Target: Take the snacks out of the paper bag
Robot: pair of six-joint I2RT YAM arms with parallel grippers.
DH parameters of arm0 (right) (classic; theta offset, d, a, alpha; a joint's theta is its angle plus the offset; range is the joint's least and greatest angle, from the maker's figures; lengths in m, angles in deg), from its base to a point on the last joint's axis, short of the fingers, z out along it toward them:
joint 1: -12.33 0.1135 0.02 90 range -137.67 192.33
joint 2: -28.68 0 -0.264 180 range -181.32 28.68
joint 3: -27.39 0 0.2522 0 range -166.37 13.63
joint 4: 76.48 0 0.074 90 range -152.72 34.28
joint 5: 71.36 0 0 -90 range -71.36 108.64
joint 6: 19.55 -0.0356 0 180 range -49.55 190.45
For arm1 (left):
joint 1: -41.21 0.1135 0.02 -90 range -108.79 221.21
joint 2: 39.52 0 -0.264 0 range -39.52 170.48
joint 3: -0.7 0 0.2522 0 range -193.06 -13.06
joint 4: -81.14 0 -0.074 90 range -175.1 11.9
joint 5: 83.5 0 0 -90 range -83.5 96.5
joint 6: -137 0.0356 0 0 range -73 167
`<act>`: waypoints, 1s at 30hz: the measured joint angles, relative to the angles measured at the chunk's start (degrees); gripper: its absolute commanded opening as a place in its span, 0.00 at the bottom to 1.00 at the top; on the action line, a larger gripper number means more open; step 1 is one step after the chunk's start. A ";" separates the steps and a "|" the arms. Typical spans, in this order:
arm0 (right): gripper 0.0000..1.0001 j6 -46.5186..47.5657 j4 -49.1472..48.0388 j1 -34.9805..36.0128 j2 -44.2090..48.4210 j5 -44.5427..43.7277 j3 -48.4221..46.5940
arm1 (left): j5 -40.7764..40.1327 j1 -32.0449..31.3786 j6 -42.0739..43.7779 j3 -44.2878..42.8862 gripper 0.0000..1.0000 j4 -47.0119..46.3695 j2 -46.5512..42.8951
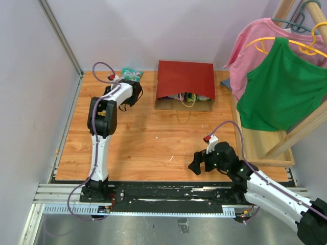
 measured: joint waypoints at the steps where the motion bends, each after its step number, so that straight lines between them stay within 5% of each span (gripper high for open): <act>1: 0.98 0.00 0.00 0.00 -0.24 0.15 0.00 | -0.37 0.02 1.49 -1.49 0.01 -0.02 2.19; 8: 0.98 0.00 -0.13 0.00 -0.26 0.52 0.00 | -1.14 0.02 9.70 -6.78 0.01 0.55 14.51; 12: 0.98 0.00 -0.61 0.00 -0.33 0.55 0.00 | 0.07 0.02 16.04 -12.76 0.12 0.17 16.87; 14: 0.98 0.00 -0.92 0.00 -0.68 0.57 0.00 | 5.18 0.04 26.10 -12.15 0.37 -7.96 15.43; 17: 0.98 0.02 -1.01 0.00 -1.25 0.72 0.00 | 19.96 0.20 40.79 -1.49 0.96 -25.20 7.96; 26: 0.98 0.02 -1.75 0.00 -0.87 0.98 0.09 | 46.18 0.50 57.37 -2.38 1.00 -42.62 -4.92; 30: 0.98 0.02 -1.66 0.00 -1.33 1.05 0.09 | 61.55 2.80 55.54 10.40 0.98 -50.14 -17.84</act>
